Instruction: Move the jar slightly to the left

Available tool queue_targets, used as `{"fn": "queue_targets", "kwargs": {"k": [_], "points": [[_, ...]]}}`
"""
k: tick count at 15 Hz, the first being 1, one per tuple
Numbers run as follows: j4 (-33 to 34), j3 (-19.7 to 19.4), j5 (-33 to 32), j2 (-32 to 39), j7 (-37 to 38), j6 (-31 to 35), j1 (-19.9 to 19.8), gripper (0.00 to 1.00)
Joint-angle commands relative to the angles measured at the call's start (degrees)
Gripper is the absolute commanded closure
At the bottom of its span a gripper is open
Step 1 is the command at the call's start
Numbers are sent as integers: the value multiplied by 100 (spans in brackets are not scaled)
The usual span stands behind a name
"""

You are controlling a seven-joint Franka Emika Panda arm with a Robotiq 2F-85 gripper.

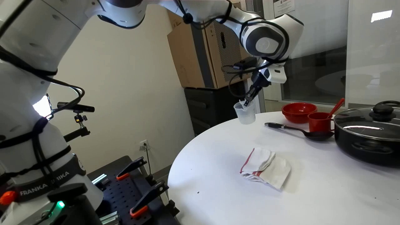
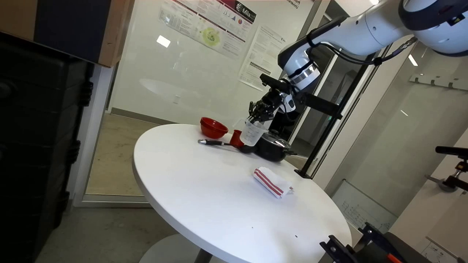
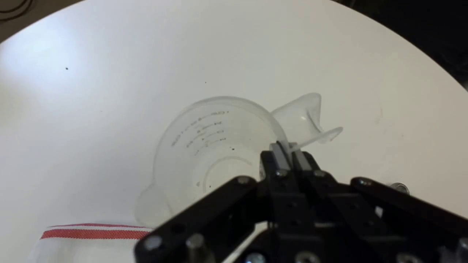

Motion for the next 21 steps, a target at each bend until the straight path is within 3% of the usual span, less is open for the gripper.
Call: {"fn": "queue_targets", "kwargs": {"k": [1, 10, 21], "points": [[-88, 53, -110, 126, -317, 373, 87, 99], [744, 371, -8, 1091, -127, -195, 10, 99], [1657, 232, -275, 1840, 40, -428, -36, 99]]}}
